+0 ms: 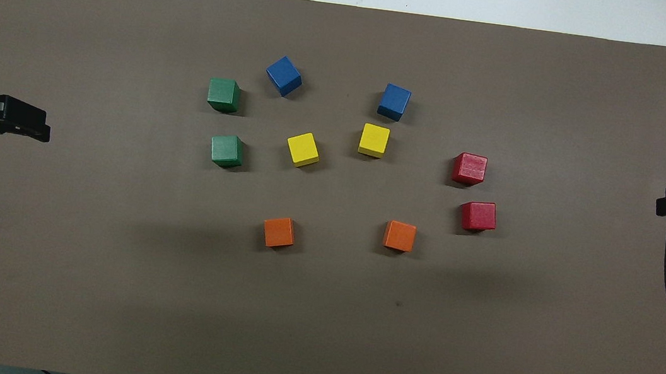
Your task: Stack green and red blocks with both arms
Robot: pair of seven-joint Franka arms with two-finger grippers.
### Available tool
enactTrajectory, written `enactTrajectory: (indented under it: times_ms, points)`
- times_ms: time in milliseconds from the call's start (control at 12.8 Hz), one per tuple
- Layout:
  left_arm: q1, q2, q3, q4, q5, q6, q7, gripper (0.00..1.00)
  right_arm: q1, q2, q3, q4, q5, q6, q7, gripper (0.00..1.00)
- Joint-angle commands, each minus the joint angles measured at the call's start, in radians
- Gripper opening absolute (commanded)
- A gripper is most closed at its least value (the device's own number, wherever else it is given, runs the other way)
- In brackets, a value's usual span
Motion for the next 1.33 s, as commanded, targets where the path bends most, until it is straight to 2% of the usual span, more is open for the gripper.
enactTrajectory:
  times_ms: [0, 468, 624, 702, 858, 1248]
  points:
    - [0.000, -0.026, 0.002, -0.023, -0.009, 0.017, 0.012, 1.00, -0.013, -0.010, 0.009, -0.014, -0.019, 0.016, 0.018, 0.99]
    - [0.003, -0.029, -0.002, -0.029, -0.012, 0.032, -0.004, 1.00, -0.012, -0.013, 0.010, -0.026, -0.031, 0.024, 0.018, 0.99]
    - [-0.012, -0.027, -0.006, -0.051, -0.012, 0.090, -0.008, 1.00, -0.005, -0.015, 0.014, -0.031, -0.028, 0.027, 0.032, 0.99]
    - [-0.056, -0.023, -0.006, -0.072, -0.012, 0.119, -0.046, 1.00, 0.002, -0.019, 0.015, -0.043, -0.028, 0.039, 0.076, 0.99]
    - [-0.115, -0.010, -0.008, -0.155, -0.012, 0.257, -0.111, 1.00, 0.034, -0.021, 0.036, -0.097, -0.027, 0.083, 0.107, 0.99]
    - [-0.247, 0.229, -0.006, -0.168, -0.012, 0.515, -0.192, 1.00, 0.113, -0.007, 0.038, -0.307, -0.016, 0.347, 0.217, 0.99]
